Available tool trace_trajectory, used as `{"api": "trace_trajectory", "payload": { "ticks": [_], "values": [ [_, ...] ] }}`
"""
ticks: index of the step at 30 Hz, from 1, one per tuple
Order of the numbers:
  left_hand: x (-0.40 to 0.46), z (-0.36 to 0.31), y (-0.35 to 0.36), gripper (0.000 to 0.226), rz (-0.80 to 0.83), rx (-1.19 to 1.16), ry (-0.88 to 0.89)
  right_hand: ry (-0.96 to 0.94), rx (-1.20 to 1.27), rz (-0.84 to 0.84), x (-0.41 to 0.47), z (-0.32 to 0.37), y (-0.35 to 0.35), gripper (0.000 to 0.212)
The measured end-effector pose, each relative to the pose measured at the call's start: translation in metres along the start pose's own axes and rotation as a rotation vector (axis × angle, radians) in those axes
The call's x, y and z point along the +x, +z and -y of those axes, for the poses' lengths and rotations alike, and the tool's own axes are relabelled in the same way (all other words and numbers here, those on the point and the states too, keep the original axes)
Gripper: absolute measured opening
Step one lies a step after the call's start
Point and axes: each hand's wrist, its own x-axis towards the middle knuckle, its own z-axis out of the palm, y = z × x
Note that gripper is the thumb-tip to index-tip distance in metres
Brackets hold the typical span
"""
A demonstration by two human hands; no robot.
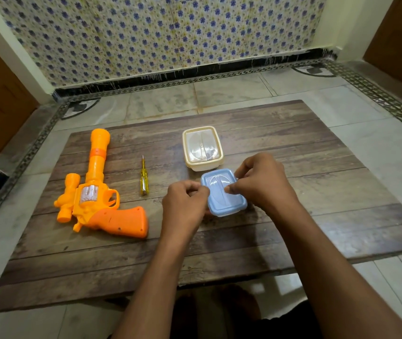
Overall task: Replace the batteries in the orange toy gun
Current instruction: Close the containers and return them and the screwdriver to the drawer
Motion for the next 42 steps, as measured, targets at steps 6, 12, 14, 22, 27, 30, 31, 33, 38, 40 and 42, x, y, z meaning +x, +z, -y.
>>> {"api": "trace_trajectory", "payload": {
  "ticks": [6,12,14,22,27,30,31,33,38,40,42],
  "values": [
    [0.003,0.000,0.003,0.017,-0.007,0.119,0.064,-0.007,0.115,-0.005,-0.003,-0.002,0.000,0.025],
    [-0.004,-0.016,0.007,0.048,-0.154,0.051,0.060,-0.187,0.246,-0.001,-0.008,0.006,0.003,0.020],
    [-0.009,-0.021,0.004,0.051,-0.268,0.086,0.157,-0.232,0.325,0.022,-0.010,0.010,0.009,0.019],
    [-0.013,-0.016,-0.003,0.037,-0.240,0.140,0.589,-0.347,0.266,-0.141,-0.022,0.030,0.027,0.062],
    [-0.013,-0.018,-0.003,0.033,-0.279,0.148,0.653,-0.329,0.253,-0.225,-0.024,0.036,0.033,0.065],
    [-0.011,-0.019,-0.005,0.035,-0.287,0.153,0.651,-0.330,0.227,-0.244,-0.021,0.039,0.036,0.068],
    [-0.011,-0.020,-0.006,0.036,-0.293,0.156,0.648,-0.329,0.221,-0.249,-0.021,0.040,0.037,0.068],
    [-0.013,-0.021,-0.008,0.040,-0.290,0.162,0.637,-0.316,0.220,-0.247,-0.019,0.040,0.040,0.068],
    [-0.004,-0.018,-0.025,0.050,-0.193,0.329,0.492,-0.237,0.251,-0.197,-0.017,0.031,0.048,0.063],
    [0.007,-0.021,-0.040,0.046,-0.259,0.476,0.450,-0.218,0.229,-0.210,-0.015,0.028,0.048,0.061],
    [0.026,-0.025,-0.055,0.032,-0.361,0.694,0.385,-0.222,0.224,-0.212,-0.013,0.026,0.049,0.062]
  ]
}}
